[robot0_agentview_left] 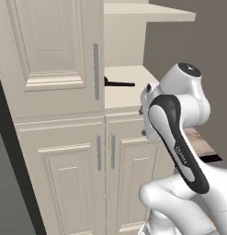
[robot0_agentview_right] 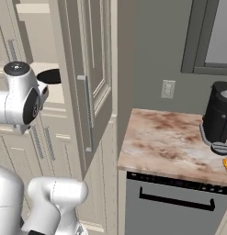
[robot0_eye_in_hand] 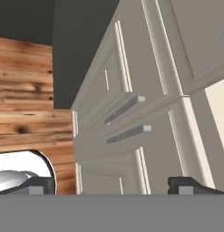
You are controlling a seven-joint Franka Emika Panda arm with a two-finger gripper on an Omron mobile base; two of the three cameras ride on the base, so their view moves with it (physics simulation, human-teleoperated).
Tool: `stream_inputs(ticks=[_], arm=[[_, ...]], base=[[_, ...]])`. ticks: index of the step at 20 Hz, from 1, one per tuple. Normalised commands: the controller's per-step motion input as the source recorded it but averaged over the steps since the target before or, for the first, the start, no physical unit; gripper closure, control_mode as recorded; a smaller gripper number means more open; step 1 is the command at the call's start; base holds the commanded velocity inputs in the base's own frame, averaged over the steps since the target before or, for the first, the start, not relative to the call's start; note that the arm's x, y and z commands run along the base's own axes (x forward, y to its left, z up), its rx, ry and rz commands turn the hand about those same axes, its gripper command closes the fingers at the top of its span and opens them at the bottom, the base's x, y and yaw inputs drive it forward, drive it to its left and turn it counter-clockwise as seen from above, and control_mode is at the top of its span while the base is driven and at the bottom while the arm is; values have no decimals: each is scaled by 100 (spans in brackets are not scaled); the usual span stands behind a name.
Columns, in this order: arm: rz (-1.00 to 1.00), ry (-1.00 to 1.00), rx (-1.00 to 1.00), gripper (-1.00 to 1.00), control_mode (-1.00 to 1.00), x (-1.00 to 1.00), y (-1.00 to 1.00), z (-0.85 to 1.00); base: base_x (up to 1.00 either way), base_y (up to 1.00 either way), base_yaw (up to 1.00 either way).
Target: Retrieve the pan from the cabinet, then place the raw meat into the pan to avoid contamination.
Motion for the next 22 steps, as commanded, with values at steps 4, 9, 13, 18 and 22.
stream_inputs(ticks=[4, 9, 13, 18, 22], arm=[[-6, 0, 0, -100, -100, 22, 1, 7], [-5, 2, 3, -100, -100, 33, 0, 7], [-2, 2, 6, -100, -100, 39, 0, 1], [0, 1, 8, -100, -100, 40, -3, 0], [0, 1, 9, -100, -100, 41, -5, 0]], base=[[0, 0, 0], [0, 0, 0], [0, 0, 0], [0, 0, 0], [0, 0, 0]])
